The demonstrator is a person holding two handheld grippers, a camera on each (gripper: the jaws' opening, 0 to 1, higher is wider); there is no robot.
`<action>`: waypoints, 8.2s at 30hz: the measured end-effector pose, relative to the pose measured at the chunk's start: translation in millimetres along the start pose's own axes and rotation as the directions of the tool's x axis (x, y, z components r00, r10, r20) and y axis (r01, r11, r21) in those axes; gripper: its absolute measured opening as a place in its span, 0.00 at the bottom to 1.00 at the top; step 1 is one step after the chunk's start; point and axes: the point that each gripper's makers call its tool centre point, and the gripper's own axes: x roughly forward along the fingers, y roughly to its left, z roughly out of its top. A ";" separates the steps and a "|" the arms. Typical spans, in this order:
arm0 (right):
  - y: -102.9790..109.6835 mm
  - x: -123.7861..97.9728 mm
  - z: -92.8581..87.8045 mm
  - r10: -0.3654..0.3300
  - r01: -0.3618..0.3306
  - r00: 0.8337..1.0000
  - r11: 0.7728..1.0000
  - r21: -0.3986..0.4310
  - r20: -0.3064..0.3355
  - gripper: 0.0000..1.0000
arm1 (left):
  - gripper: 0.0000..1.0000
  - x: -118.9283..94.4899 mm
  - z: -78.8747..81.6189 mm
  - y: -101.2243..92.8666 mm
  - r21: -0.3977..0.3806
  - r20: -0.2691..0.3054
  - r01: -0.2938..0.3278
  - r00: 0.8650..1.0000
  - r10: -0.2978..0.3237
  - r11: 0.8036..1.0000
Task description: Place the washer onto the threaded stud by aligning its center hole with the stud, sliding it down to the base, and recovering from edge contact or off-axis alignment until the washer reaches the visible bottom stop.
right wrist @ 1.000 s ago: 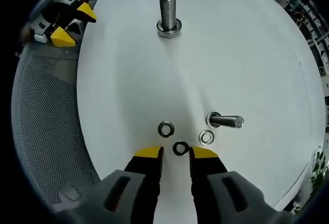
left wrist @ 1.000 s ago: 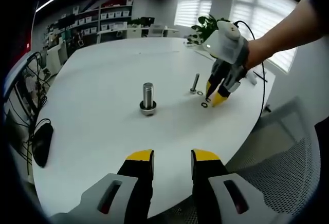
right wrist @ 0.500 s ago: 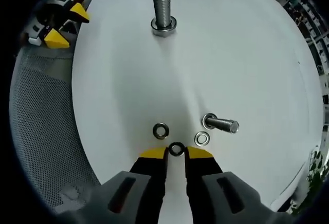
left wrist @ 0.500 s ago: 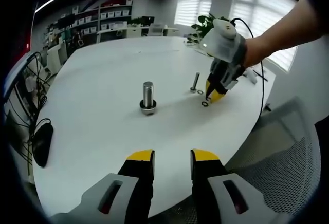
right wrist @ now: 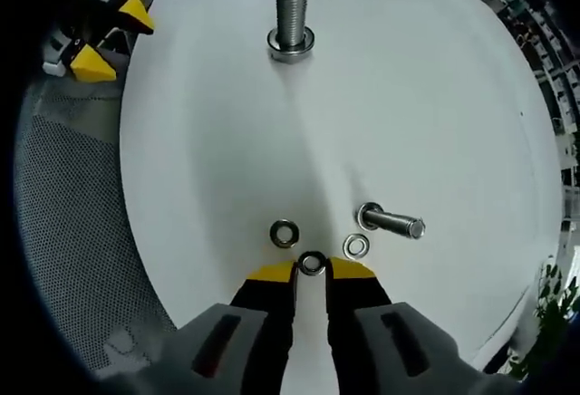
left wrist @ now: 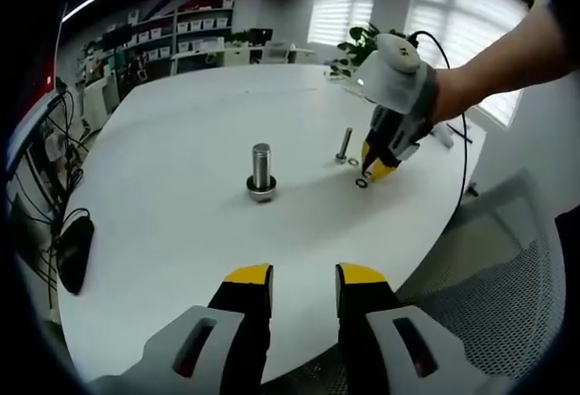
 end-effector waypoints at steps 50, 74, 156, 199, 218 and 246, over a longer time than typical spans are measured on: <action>-29.9 -59.1 25.5 -0.053 0.030 0.983 0.991 0.130 0.178 0.14 | 0.26 -0.3 2.0 -1.7 0.005 0.011 0.006 1.000 -0.007 1.000; -42.8 -54.2 38.5 -0.090 0.071 0.980 0.991 0.112 0.180 0.14 | 0.26 -0.4 1.1 -1.9 0.002 0.009 0.009 1.000 -0.009 1.000; -33.0 0.5 12.7 -0.007 -0.018 0.989 0.986 0.166 0.149 0.22 | 0.24 0.6 -6.5 3.9 0.006 -0.032 -0.029 0.999 0.029 1.000; -20.0 -0.4 -7.4 0.022 -0.040 0.992 0.988 0.149 0.124 0.17 | 0.23 -2.1 -0.9 5.9 0.006 -0.002 -0.036 0.999 0.036 0.999; -21.1 -0.6 -5.5 0.016 -0.037 0.991 0.987 0.156 0.134 0.18 | 0.23 0.0 -5.9 5.0 0.045 -0.036 -0.049 0.998 0.051 0.998; -17.9 -1.7 -1.2 0.036 -0.040 0.997 0.998 0.053 0.065 0.15 | 0.25 1.8 -15.3 12.5 0.023 -0.086 -0.088 0.992 0.090 0.996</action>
